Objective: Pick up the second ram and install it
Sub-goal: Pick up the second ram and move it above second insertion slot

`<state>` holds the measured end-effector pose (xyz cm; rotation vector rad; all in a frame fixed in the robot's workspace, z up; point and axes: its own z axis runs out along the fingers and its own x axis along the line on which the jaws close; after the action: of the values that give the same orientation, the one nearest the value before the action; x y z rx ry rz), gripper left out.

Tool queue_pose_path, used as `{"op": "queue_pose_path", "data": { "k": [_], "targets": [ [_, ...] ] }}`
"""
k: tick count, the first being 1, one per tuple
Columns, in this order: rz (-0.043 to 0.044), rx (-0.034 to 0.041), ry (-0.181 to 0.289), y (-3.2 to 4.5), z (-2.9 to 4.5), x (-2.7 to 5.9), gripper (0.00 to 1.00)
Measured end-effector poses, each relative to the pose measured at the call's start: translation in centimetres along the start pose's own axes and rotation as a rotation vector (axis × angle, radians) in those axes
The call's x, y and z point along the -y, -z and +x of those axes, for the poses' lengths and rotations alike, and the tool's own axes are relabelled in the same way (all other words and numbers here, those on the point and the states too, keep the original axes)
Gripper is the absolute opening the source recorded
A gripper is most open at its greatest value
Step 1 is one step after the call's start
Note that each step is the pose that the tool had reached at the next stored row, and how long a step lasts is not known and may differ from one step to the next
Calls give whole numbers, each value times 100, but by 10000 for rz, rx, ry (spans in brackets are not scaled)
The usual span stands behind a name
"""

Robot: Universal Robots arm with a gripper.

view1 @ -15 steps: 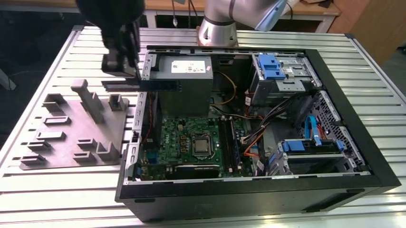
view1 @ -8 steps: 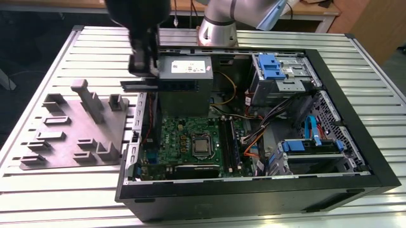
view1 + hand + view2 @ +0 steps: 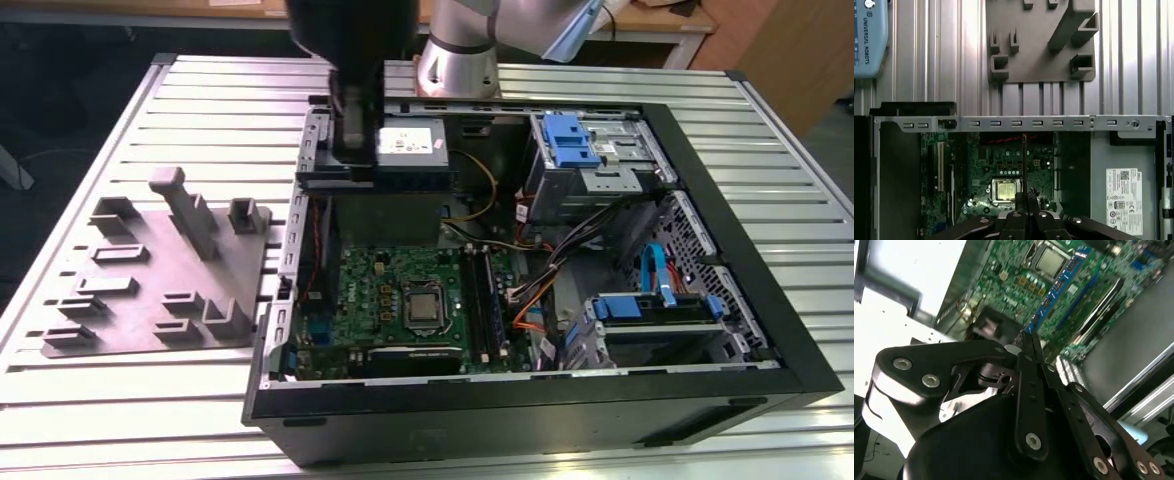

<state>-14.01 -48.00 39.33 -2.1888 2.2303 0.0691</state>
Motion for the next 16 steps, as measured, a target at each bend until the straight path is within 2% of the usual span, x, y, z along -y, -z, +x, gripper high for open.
{"op": "queue_pose_path", "data": {
  "k": [7, 11, 13, 16],
  "targets": [
    [-25, 0, 0, -15, -5, 290, 11],
    [-41, -1, -2, -40, -6, 427, 11],
    [-46, 1, -2, -73, -5, 476, 11],
    [-53, 0, -1, -126, -4, 503, 11]
  ]
}}
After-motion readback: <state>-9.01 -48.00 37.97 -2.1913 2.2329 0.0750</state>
